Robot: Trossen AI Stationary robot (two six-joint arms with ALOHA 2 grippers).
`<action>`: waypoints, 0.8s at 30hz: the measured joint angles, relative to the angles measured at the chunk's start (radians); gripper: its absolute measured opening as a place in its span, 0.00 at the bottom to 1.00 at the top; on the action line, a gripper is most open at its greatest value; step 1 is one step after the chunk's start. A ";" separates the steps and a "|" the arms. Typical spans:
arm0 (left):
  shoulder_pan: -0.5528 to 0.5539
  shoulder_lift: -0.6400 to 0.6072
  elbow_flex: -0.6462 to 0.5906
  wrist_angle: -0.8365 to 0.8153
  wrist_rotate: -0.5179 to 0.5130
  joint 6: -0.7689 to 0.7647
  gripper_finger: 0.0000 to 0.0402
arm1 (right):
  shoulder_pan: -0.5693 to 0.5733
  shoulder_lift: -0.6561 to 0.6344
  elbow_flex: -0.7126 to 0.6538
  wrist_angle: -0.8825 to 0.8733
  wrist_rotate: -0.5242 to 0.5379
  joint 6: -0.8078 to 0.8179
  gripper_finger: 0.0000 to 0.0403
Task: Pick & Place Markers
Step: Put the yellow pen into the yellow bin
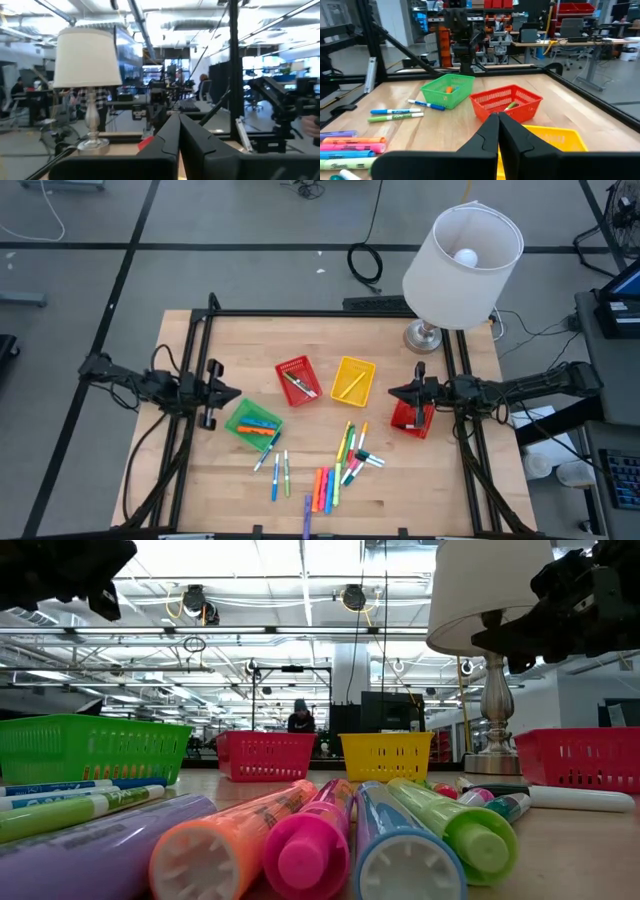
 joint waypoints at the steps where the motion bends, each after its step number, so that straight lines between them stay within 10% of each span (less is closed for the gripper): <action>1: 0.000 0.010 0.000 0.006 -0.010 -0.004 0.02 | 0.000 0.000 0.000 0.000 -0.005 0.000 0.00; 13: 0.000 0.224 0.009 0.215 -0.065 0.015 0.01 | 0.000 0.000 0.000 0.001 -0.007 -0.037 0.00; 24: 0.000 0.447 0.295 0.018 -0.175 -0.010 0.03 | 0.000 -0.001 0.000 0.001 -0.007 -0.076 0.00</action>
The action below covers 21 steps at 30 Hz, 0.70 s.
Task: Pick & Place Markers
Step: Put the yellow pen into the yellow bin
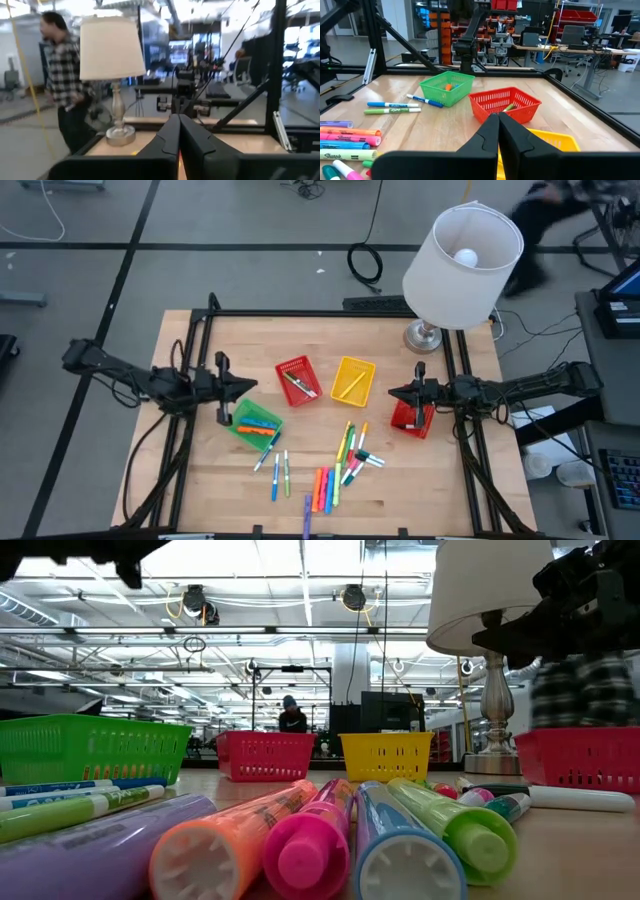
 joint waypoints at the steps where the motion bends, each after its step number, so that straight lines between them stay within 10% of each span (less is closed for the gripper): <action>1: 0.000 0.022 0.037 -0.043 -0.012 -0.018 0.04 | 0.000 0.000 0.000 0.000 0.000 -0.002 0.00; 21: 0.001 0.702 0.675 -0.539 -0.036 -0.307 0.01 | 0.000 0.000 0.000 0.041 0.000 -0.003 0.00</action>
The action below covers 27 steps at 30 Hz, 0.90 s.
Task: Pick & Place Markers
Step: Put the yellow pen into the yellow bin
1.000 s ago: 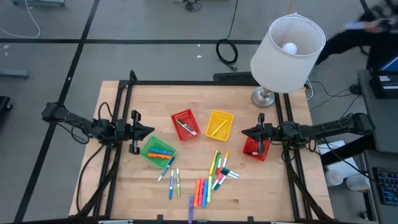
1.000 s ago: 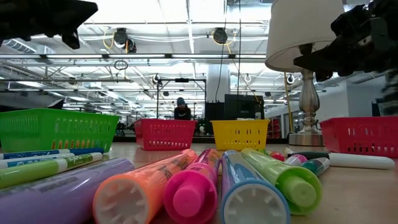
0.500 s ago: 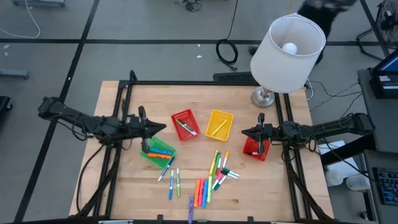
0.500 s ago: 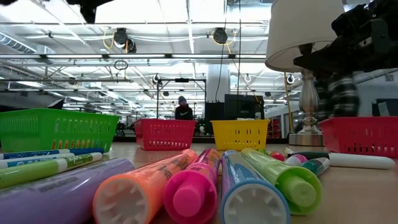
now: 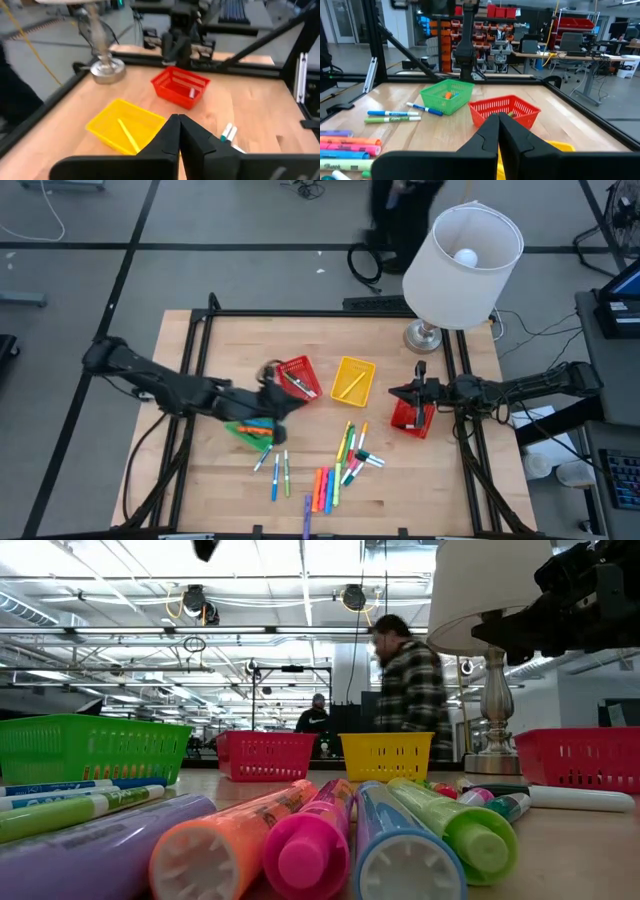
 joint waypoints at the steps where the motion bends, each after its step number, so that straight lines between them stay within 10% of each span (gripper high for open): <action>1: 0.000 0.038 0.033 -0.017 0.012 -0.009 0.01 | 0.000 0.000 0.000 0.005 0.000 0.000 0.00; 15: 0.027 0.527 0.459 -0.092 0.121 -0.020 0.05 | 0.000 0.000 0.000 0.062 0.000 0.042 0.00; 27: 0.060 0.724 0.497 -0.108 0.210 -0.155 0.25 | 0.000 0.000 0.000 0.059 -0.001 0.105 0.00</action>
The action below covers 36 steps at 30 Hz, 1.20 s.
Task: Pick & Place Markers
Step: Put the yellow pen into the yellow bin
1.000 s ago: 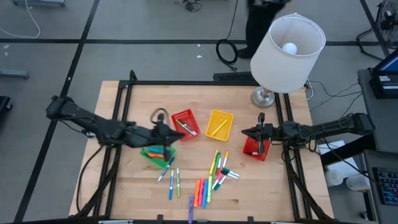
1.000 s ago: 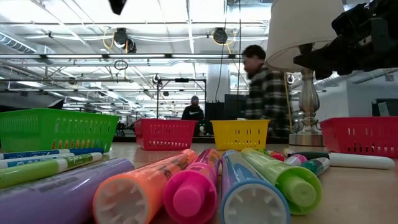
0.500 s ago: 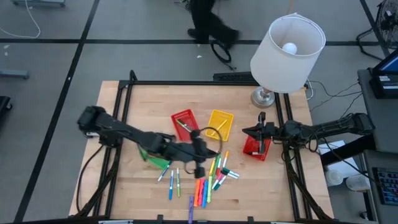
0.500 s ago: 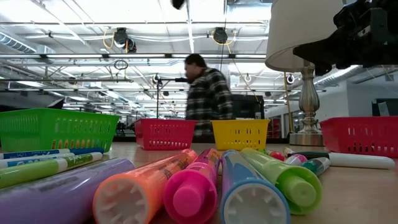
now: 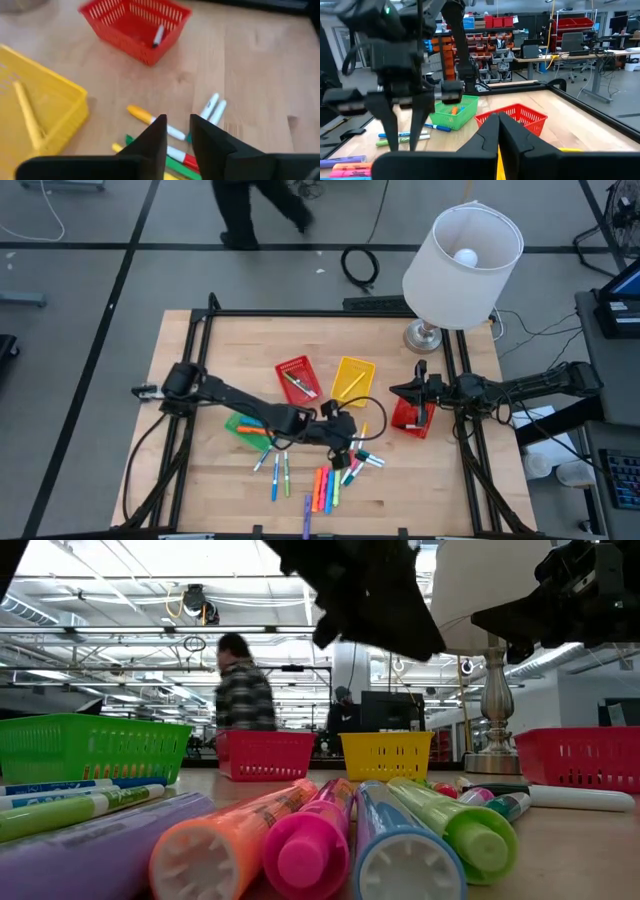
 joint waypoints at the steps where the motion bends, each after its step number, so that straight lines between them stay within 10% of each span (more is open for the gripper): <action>1: 0.000 0.011 0.000 0.001 0.003 0.000 0.27 | 0.000 0.000 0.000 0.001 0.000 0.000 0.00; 36: 0.017 0.127 0.000 -0.146 -0.002 -0.088 0.38 | 0.000 0.003 0.000 0.026 0.002 -0.021 0.00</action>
